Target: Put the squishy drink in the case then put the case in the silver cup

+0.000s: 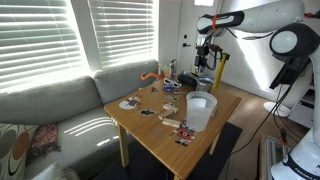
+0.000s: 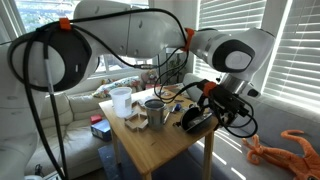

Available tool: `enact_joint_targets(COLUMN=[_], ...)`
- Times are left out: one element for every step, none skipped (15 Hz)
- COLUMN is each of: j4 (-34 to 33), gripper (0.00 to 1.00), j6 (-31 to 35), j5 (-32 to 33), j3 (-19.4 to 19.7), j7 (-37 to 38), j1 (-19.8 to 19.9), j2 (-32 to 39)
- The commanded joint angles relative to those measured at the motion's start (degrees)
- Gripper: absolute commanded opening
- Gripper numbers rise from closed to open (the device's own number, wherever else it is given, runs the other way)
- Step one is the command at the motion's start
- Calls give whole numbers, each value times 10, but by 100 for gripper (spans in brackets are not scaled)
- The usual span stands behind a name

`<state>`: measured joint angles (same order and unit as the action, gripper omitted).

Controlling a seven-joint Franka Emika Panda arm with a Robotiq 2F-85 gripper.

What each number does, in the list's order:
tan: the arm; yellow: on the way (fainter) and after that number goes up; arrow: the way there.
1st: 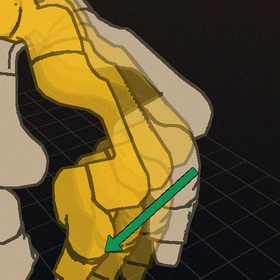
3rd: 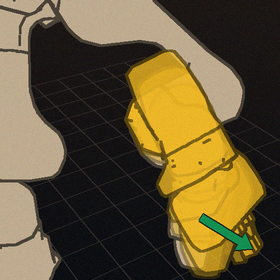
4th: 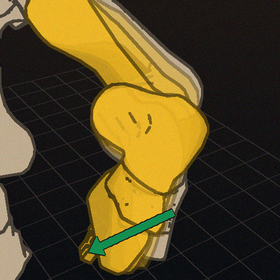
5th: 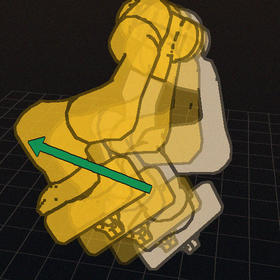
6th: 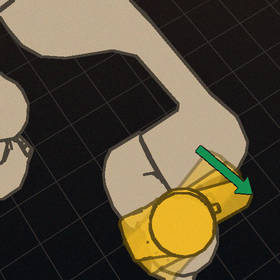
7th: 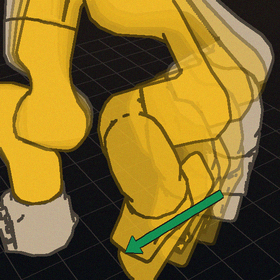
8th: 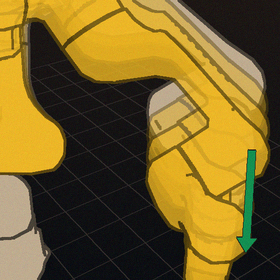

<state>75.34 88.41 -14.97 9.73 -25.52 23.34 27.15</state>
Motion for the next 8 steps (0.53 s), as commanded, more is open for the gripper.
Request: enact_joint_targets(j4=[6, 7, 7, 8, 9, 10, 11, 11], gripper=[75, 75, 66, 68, 63, 59, 56, 42], j6=[13, 15, 18, 20, 22, 22, 24, 25], j5=[-19, -20, -22, -25, -26, -29, -31, -34], j3=[-16, -18, -20, -22, -23, -25, -27, -28], j7=[-17, -19, -20, -22, -23, -26, -27, -28], j1=[11, 12, 12, 13, 13, 14, 15, 15], j2=[7, 9, 11, 13, 13, 14, 15, 17])
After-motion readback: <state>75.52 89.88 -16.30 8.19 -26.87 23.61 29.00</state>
